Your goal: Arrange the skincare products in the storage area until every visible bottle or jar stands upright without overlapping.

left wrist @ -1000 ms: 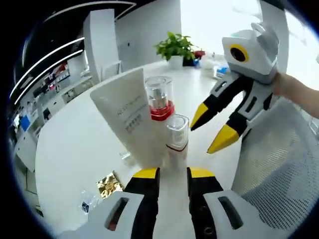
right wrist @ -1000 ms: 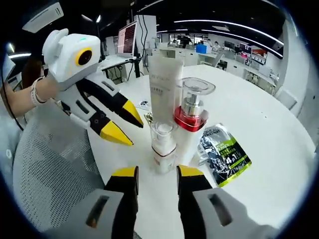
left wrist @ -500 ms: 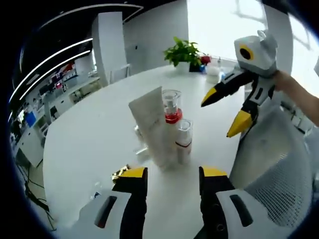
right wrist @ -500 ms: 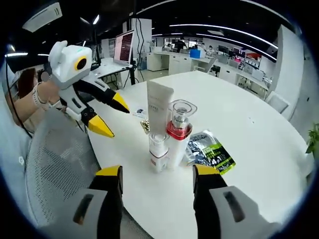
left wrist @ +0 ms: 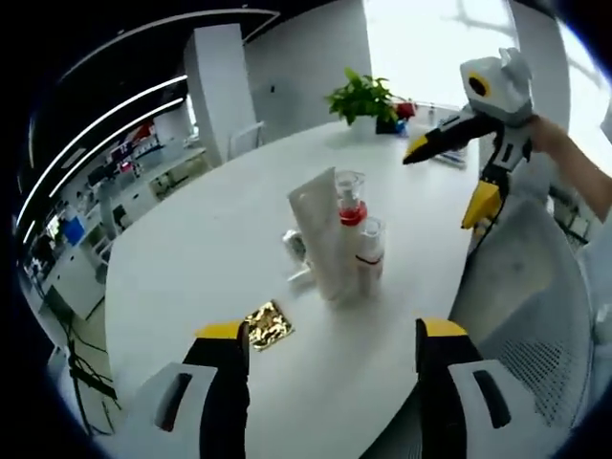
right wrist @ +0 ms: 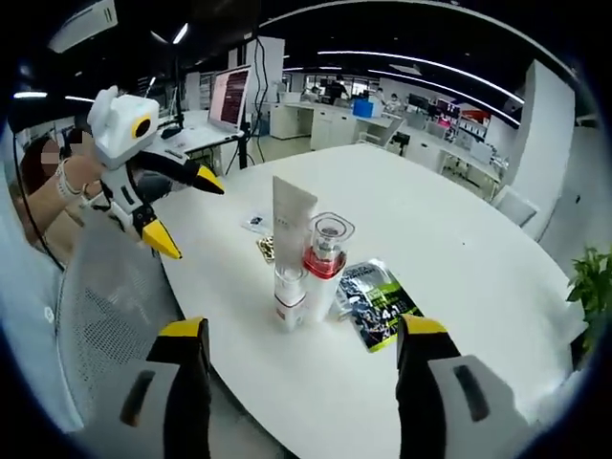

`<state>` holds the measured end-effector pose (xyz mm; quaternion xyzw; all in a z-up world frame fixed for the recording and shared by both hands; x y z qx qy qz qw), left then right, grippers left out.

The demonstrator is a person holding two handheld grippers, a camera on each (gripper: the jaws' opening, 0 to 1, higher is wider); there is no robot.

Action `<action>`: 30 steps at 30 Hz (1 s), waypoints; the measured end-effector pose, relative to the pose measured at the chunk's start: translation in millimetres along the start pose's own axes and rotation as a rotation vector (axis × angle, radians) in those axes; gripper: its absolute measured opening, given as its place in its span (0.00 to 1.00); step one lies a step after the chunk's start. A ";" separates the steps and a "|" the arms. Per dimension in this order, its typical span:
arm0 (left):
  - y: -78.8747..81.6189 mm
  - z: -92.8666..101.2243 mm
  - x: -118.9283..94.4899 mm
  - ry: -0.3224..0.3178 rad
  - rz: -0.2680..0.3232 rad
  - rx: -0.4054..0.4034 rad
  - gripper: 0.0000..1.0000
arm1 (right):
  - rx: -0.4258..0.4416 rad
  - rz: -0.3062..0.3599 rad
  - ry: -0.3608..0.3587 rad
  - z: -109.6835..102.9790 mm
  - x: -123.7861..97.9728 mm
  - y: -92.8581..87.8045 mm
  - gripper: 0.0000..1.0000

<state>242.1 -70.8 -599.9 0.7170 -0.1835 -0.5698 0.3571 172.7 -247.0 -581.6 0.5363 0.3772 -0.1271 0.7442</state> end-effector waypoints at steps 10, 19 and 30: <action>-0.8 -11.0 -9.9 0.043 -0.003 -0.002 0.92 | -0.014 -0.012 -0.046 6.9 -10.0 -3.8 0.96; -1.1 -11.6 -18.0 0.030 0.012 -0.025 0.97 | -0.007 0.010 -0.083 14.3 -18.6 -2.9 0.99; 4.1 -14.5 -23.8 0.049 0.054 -0.015 0.97 | -0.037 0.017 -0.069 13.5 -11.9 -1.0 1.00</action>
Point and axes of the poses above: the point that each gripper's makers call its tool centre point, and the gripper's own axes: x roughly forward along the fingers, z roughly to its right, y roughly out of its top, the point moved 2 cm from there along -x, roughly backward along the fingers, and after that the axes turned 6 degrees about -z, right-handed, at the moved point
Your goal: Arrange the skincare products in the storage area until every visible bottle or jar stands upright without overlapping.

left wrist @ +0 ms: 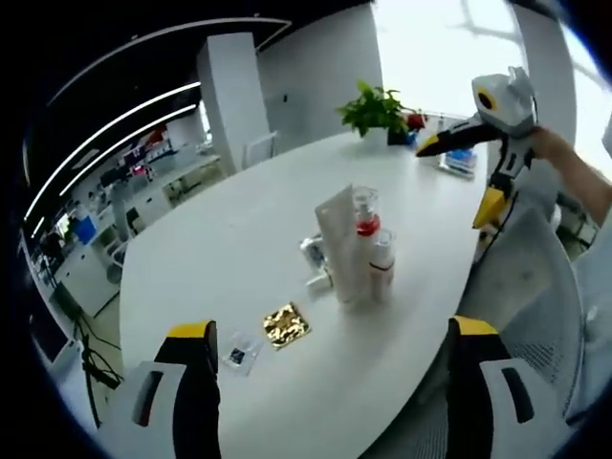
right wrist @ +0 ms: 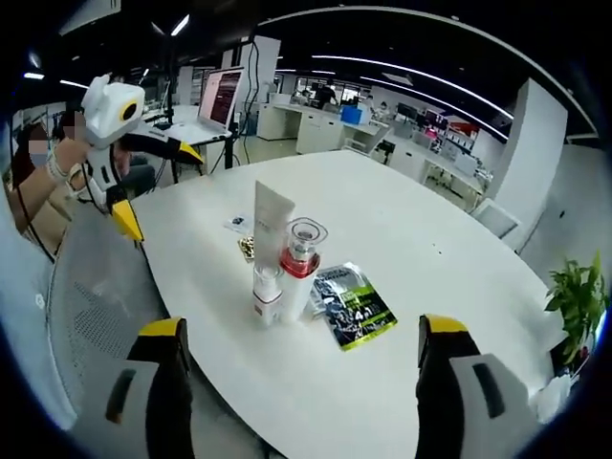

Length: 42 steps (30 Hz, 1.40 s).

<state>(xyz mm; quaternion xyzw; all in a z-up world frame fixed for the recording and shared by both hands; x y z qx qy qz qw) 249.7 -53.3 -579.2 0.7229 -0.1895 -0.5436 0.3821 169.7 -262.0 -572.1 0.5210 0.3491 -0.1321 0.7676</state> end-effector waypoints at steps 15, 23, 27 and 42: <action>-1.8 -11.5 7.9 0.007 0.012 -0.019 0.97 | -0.017 -0.031 0.020 17.5 32.7 -11.4 0.99; -1.7 -16.1 14.2 -0.002 -0.012 -0.015 0.97 | -0.003 -0.052 0.044 24.6 47.1 -15.9 0.90; -1.2 -16.5 16.7 -0.013 -0.015 -0.018 0.97 | 0.001 -0.058 0.059 30.7 55.7 -18.1 0.80; -12.5 -29.5 37.9 -0.055 -0.055 0.001 0.93 | 0.015 -0.085 0.131 33.9 91.6 -22.6 0.44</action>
Point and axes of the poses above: the point that each gripper's makers call its tool centre point, and the gripper's own axes: x roughly forward along the fingers, z roughly to its right, y roughly out of its top, the point moved 2 cm from there along -x, roughly backward along the fingers, and after that the axes turned 6 degrees about -z, right-handed, at the moved point
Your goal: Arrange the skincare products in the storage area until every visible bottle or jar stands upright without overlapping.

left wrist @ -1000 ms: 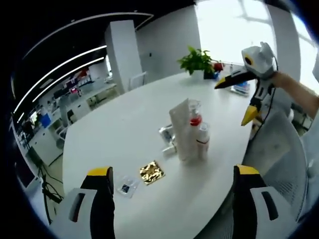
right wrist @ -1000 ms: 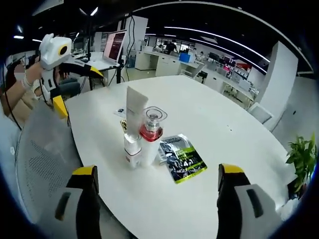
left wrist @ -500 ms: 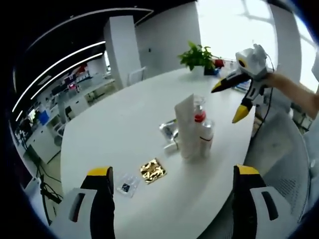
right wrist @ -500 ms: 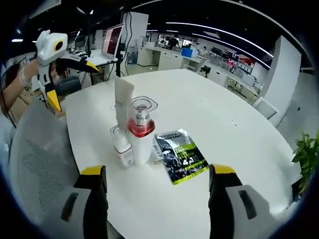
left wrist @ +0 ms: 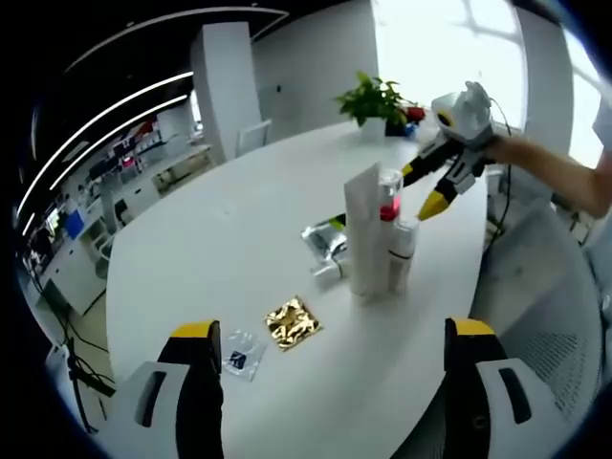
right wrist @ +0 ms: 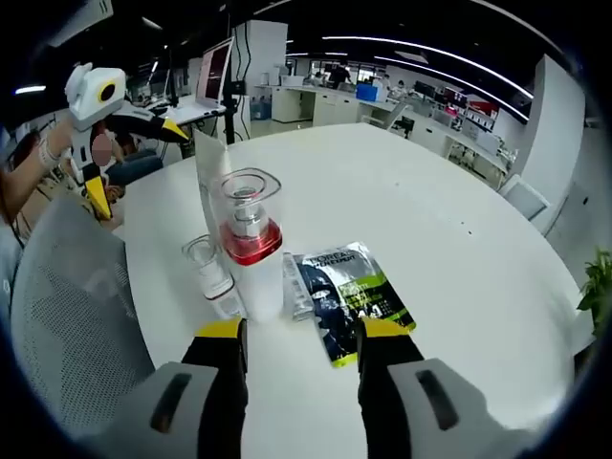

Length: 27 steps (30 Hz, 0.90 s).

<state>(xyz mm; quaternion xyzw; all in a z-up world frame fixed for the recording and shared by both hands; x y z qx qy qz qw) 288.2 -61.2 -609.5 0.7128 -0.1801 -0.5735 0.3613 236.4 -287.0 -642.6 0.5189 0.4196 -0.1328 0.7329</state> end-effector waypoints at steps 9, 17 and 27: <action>-1.2 -22.8 21.0 -0.003 -0.035 0.034 0.77 | 0.020 -0.033 0.055 4.2 20.5 -7.4 0.32; 7.4 -31.0 53.8 -0.058 -0.026 0.109 0.54 | 0.023 -0.068 0.098 1.1 32.5 -13.0 0.29; 8.6 -41.7 106.8 -0.148 -0.075 0.244 0.46 | 0.001 -0.090 0.148 -0.7 52.2 -16.1 0.25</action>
Point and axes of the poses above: the point that each gripper's makers call its tool centre point, and the gripper's own axes: x roughly forward along the fingers, z roughly to its right, y roughly out of its top, the point moved 2 cm from there along -x, roughly backward along the fingers, and after that the axes turned 6 degrees about -z, right-handed, at the moved point
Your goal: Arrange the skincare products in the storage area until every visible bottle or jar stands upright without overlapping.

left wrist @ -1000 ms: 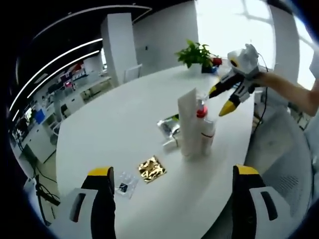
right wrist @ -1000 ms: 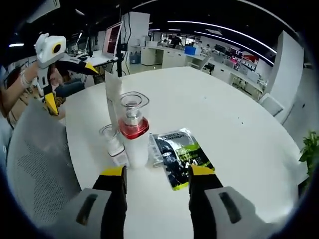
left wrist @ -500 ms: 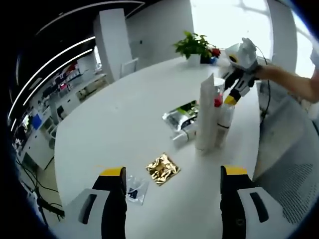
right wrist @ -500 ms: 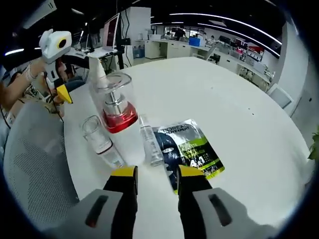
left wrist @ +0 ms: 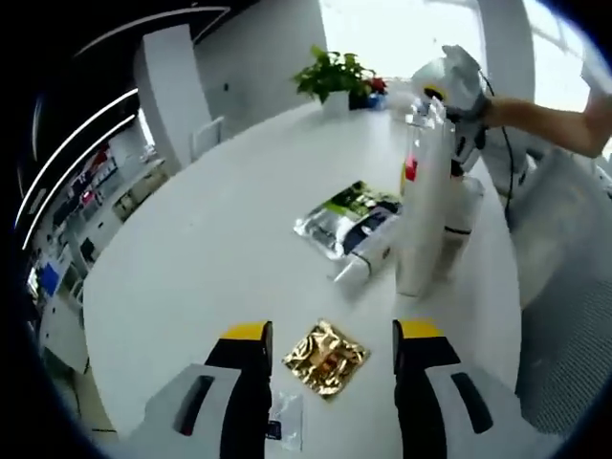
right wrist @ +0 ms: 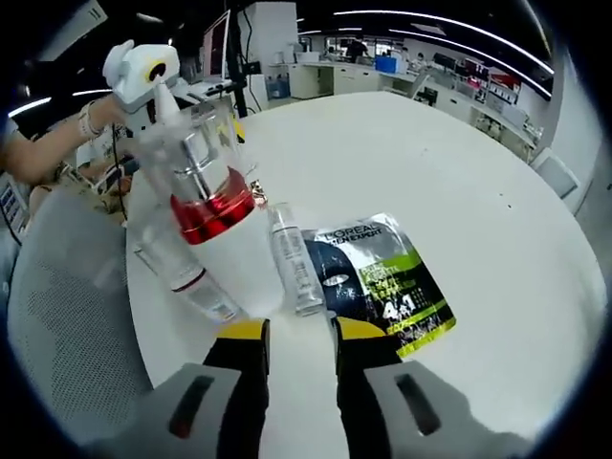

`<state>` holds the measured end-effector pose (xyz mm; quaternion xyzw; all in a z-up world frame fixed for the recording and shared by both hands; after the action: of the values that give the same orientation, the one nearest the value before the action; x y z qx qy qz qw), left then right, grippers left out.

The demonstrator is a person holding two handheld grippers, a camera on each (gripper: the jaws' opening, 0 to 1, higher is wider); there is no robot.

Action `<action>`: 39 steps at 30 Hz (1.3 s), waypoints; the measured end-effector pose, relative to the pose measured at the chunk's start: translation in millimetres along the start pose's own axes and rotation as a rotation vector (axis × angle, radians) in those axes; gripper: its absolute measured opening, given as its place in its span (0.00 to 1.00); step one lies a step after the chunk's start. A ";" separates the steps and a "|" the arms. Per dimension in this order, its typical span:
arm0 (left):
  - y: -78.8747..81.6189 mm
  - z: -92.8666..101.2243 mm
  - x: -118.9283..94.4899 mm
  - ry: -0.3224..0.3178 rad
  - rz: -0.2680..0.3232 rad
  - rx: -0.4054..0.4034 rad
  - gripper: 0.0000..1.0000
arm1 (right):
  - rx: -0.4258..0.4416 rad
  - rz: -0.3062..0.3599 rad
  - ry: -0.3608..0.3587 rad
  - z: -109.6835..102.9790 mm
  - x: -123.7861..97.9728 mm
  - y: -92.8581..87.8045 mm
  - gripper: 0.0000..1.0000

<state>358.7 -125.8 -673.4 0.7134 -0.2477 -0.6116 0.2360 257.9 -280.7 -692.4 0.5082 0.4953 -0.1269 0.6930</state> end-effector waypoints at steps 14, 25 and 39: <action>10.5 6.5 43.9 -0.095 -0.024 0.183 0.39 | -0.004 -0.021 0.028 -0.5 16.0 -2.1 0.17; 21.0 12.9 64.6 -0.178 -0.028 0.303 0.37 | -0.008 -0.033 0.036 0.2 19.3 -0.1 0.15; 24.5 20.1 80.2 -0.284 -0.097 0.360 0.23 | -0.026 -0.049 0.038 3.6 28.2 3.5 0.15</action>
<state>347.7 -196.7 -721.1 0.6618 -0.3490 -0.6624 0.0381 275.8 -272.9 -713.4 0.4892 0.5226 -0.1278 0.6865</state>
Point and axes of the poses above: the point that each gripper's makers call its tool centre point, and the gripper's own axes: x roughly forward along the fingers, z roughly to its right, y roughly out of its top, the point moved 2 cm from there along -x, roughly backward along the fingers, and after that the axes turned 6 degrees about -z, right-handed, at the moved point
